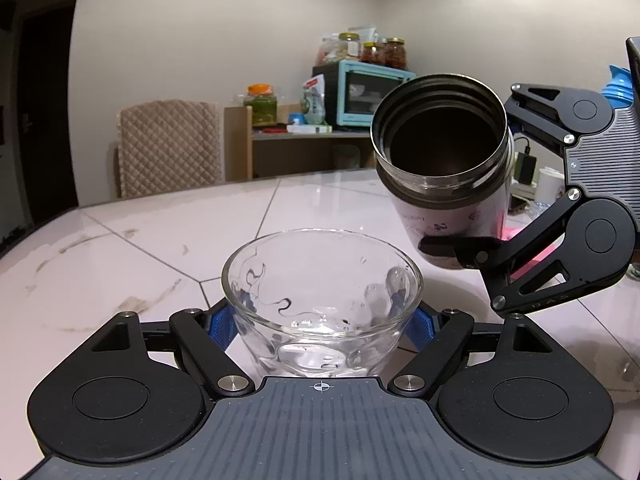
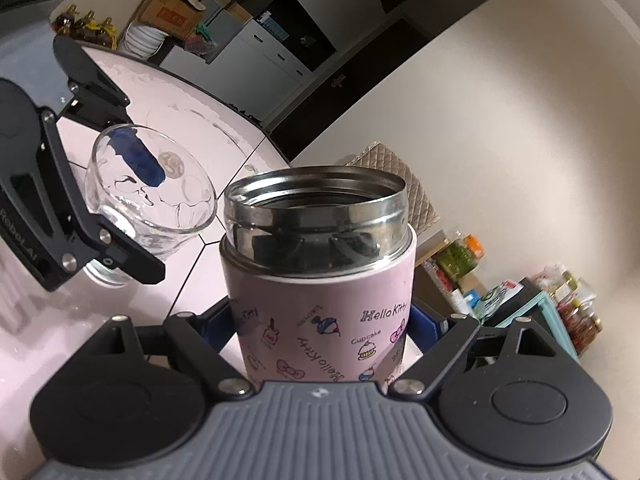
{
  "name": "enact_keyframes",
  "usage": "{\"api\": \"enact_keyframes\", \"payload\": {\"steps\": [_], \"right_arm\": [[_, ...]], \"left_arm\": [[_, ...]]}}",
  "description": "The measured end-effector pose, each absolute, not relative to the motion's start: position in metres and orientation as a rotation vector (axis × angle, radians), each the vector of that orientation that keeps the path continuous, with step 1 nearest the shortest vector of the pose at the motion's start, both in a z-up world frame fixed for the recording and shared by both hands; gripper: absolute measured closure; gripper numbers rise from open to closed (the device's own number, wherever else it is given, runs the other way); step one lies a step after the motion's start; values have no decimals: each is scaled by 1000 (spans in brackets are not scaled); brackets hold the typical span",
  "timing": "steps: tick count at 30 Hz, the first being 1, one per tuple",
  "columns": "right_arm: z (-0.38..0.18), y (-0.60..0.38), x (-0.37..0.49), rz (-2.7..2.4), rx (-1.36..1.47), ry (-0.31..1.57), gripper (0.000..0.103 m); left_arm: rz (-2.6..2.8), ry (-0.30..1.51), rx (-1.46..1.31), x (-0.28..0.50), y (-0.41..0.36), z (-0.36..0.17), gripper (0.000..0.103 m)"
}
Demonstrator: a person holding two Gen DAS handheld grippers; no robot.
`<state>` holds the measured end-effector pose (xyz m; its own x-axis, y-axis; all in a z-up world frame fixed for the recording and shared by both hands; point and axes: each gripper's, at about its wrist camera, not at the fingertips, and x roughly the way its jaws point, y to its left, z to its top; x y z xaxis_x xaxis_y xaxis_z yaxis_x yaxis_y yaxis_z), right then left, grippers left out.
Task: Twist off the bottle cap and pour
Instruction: 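Move the upright pink jar away from the glass with the right tool, then lower the pink jar toward the table with the right tool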
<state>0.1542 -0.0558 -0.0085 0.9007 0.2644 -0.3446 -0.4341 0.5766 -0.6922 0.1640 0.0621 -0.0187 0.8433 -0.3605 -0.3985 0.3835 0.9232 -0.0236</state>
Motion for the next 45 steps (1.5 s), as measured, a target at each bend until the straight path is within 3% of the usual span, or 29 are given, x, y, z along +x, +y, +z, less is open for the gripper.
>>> {"api": "enact_keyframes", "payload": {"steps": [45], "right_arm": [[17, -137, 196, 487, -297, 453, 16]], "left_arm": [[-232, 413, 14, 169, 49, -20, 18]]}}
